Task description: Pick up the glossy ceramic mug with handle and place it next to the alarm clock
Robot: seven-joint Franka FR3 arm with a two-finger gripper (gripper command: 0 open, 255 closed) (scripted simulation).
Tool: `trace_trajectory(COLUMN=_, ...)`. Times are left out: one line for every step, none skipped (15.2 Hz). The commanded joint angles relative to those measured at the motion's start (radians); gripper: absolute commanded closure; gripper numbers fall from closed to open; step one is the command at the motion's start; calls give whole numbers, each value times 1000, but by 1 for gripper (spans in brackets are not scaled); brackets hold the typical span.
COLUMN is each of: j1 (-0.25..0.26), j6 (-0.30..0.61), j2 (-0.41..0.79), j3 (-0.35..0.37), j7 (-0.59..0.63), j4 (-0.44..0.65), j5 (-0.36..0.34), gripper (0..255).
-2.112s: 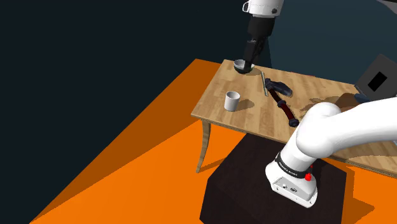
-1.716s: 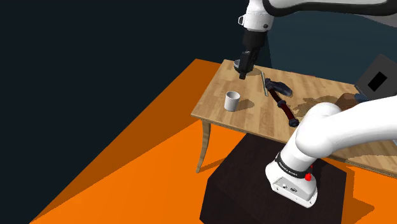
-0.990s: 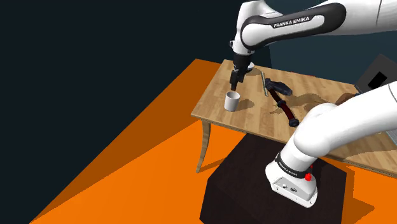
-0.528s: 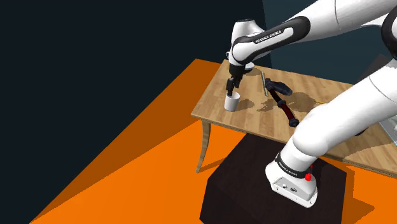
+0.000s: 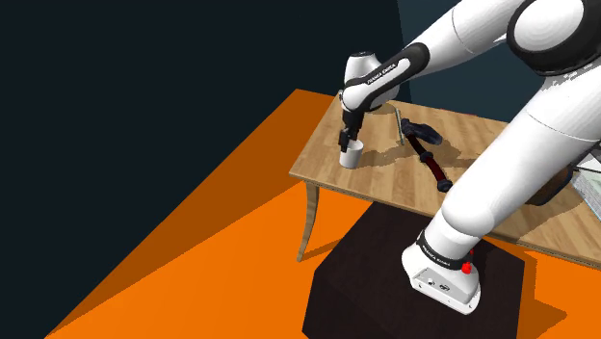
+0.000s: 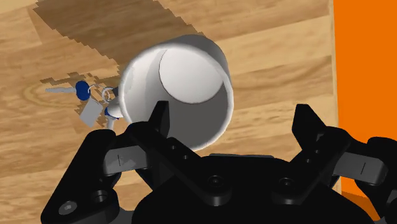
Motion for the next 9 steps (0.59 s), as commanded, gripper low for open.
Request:
trace_trajectory(j1=-2, j6=34, j2=23, j3=-4, j7=-3, j4=-10, j5=0, gripper=0)
trace_trajectory(j1=-3, j6=49, j2=34, j3=-5, j7=-3, j4=-14, j5=0, gripper=0)
trace_trajectory(j1=-4, j6=64, j2=45, j3=-6, j7=-4, j4=-18, j5=1, gripper=0)
trace_trajectory(j1=-4, j6=79, j2=56, j3=-6, j7=-5, j4=-22, j5=1, gripper=0)
trace_trajectory(j1=-5, j6=88, j2=62, j3=-7, j7=-5, j4=-25, j5=1, gripper=0)
trace_trajectory(j1=-5, j6=88, j2=62, j3=-7, j7=-5, j4=-24, j5=1, gripper=0)
trace_trajectory(j1=-5, j6=88, j2=62, j3=-7, j7=-5, j4=-24, j5=1, gripper=0)
trace_trajectory(j1=-5, j6=88, j2=62, j3=-7, j7=-5, j4=-24, j5=1, gripper=0)
trace_trajectory(j1=-5, j6=88, j2=62, j3=-7, j7=-5, j4=-24, j5=1, gripper=0)
